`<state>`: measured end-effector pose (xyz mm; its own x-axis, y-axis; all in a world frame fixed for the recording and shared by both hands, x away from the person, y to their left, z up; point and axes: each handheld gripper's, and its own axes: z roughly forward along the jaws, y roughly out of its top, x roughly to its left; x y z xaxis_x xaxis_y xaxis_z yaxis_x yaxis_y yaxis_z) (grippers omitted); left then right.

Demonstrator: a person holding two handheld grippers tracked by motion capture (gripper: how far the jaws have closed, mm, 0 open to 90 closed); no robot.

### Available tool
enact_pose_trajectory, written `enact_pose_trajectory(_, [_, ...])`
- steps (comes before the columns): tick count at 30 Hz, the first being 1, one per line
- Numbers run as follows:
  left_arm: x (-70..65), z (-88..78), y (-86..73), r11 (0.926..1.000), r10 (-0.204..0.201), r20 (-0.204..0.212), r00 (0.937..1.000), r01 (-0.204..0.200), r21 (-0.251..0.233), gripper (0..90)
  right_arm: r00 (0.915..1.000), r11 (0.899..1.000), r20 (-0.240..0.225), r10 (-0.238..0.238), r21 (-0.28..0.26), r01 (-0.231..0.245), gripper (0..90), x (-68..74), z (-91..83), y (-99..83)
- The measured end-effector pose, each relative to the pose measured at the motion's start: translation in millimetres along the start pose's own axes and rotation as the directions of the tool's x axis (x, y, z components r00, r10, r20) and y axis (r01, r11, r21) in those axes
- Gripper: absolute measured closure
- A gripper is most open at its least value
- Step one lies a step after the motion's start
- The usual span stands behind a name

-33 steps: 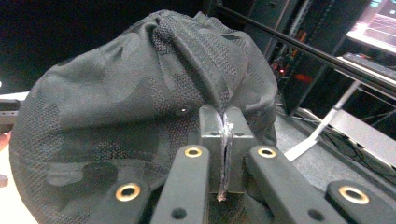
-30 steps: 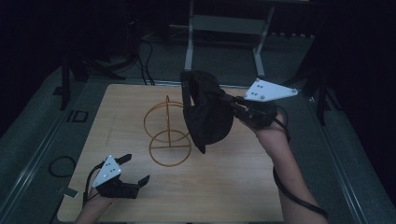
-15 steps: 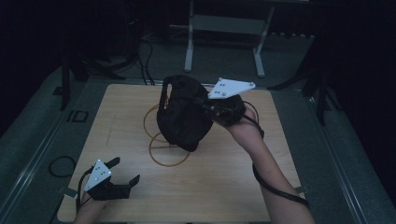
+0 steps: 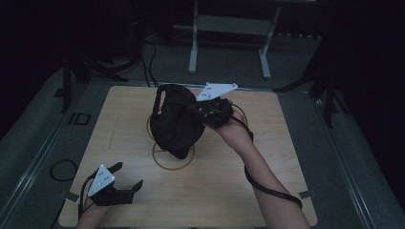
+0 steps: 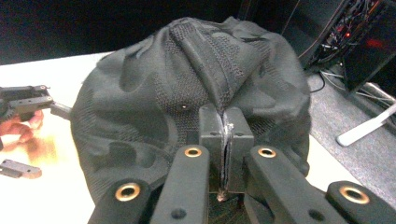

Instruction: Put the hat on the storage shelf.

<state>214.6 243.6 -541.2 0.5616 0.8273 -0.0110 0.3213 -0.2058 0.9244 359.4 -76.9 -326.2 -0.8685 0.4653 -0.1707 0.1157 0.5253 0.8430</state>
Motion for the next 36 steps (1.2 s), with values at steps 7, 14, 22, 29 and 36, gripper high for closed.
enact_pose_trajectory(7, [2.3, -2.0, -0.4, 1.0, -0.006, -0.004, 1.0, 0.006, -0.008, 2.7, 0.9996, 1.0, -0.019, 0.02, 0.019, -0.02, 88.4, 0.2, 14.0, -2.4])
enact_pose_trajectory(14, [2.8, -2.3, -0.7, 0.9999, -0.01, -0.004, 0.9999, 0.01, -0.01, 2.7, 0.9987, 1.0, -0.044, 0.024, 0.017, -0.024, 78.9, 0.0, 19.0, -4.0])
enact_pose_trajectory(22, [2.6, -2.2, -0.7, 0.9998, -0.013, 0.0, 0.9999, 0.013, -0.013, 2.7, 0.9961, 0.999, -0.074, 0.049, 0.026, -0.047, 67.6, -2.3, 22.4, -5.3])
enact_pose_trajectory(29, [2.3, -2.1, -0.7, 0.9998, -0.016, 0.004, 0.9999, 0.016, -0.015, 2.7, 0.9957, 0.999, -0.08, 0.046, 0.009, -0.046, 55.4, -3.2, 16.1, -3.0])
enact_pose_trajectory(36, [2.0, -2.0, -0.2, 0.9996, -0.02, 0.004, 0.9998, 0.02, -0.02, 2.7, 0.9959, 0.998, -0.072, 0.055, 0.006, -0.055, 43.9, -6.0, 7.3, -4.5])
